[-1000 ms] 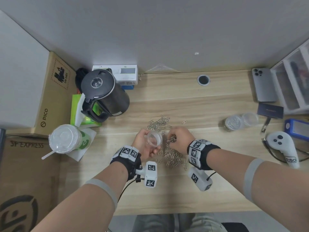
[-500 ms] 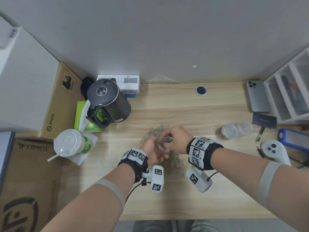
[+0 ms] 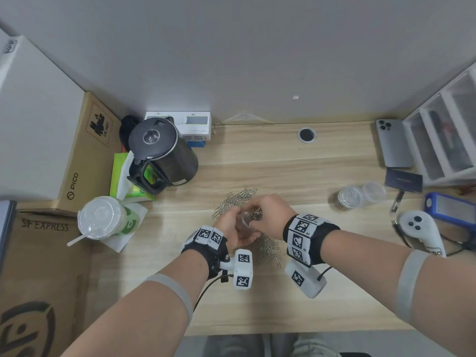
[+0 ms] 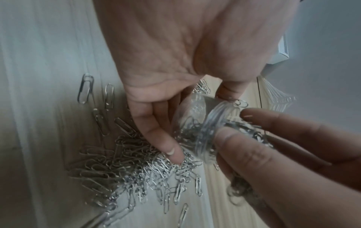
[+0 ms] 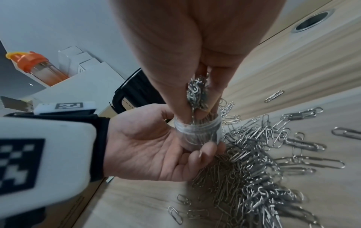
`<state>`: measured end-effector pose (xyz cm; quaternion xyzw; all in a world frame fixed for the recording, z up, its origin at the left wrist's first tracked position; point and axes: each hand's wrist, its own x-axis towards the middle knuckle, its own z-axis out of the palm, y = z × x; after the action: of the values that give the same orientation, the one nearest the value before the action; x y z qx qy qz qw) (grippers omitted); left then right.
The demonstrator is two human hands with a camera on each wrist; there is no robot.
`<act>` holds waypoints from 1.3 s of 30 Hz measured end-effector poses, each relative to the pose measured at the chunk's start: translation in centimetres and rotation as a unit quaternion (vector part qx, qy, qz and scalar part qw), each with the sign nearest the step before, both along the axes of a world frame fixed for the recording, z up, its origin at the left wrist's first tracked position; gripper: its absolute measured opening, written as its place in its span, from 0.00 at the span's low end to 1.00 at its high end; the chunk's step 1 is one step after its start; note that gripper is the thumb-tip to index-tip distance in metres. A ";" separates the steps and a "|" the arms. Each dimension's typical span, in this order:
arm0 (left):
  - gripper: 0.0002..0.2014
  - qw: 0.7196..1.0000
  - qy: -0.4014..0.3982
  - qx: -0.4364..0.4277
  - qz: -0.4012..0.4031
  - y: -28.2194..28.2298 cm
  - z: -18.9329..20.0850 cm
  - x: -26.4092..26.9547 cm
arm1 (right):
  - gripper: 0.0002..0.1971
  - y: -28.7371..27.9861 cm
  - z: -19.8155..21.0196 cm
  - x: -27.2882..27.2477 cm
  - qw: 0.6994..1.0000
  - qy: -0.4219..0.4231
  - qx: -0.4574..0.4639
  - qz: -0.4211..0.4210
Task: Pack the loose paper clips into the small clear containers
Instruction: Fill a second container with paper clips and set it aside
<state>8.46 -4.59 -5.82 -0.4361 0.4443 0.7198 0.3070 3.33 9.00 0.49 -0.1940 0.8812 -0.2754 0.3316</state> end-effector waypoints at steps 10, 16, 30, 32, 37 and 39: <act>0.20 0.998 -0.019 -0.033 -0.045 0.7 0.9 -0.4 | 0.18 0.7 0.3 0.1 0.998 -0.009 -0.054 -0.007; 0.27 0.999 -0.020 -0.024 -0.036 0.5 0.1 -0.3 | 0.14 1.5 0.5 -0.2 0.990 -0.007 -0.135 -0.049; 0.30 0.996 -0.018 -0.035 -0.075 -1.5 -0.4 0.6 | 0.21 8.9 -3.9 1.0 0.916 -0.359 0.169 -0.056; 0.18 0.995 -0.028 -0.024 -0.088 -1.6 -0.4 0.8 | 0.21 9.1 -4.6 2.7 0.888 -0.416 0.188 -0.057; 0.14 0.993 -0.029 -0.030 -0.106 -1.7 -0.4 1.4 | 0.16 8.1 -6.0 4.7 0.830 -0.522 0.196 -0.028; 0.21 0.993 -0.035 -0.029 -0.112 -2.1 -0.8 1.9 | 0.15 7.6 -6.6 4.9 0.828 -0.526 0.188 -0.040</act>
<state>10.32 -6.68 -6.65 -0.4177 0.4999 0.6518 0.3884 8.23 16.61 -6.12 0.0819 0.6152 -0.1774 0.7638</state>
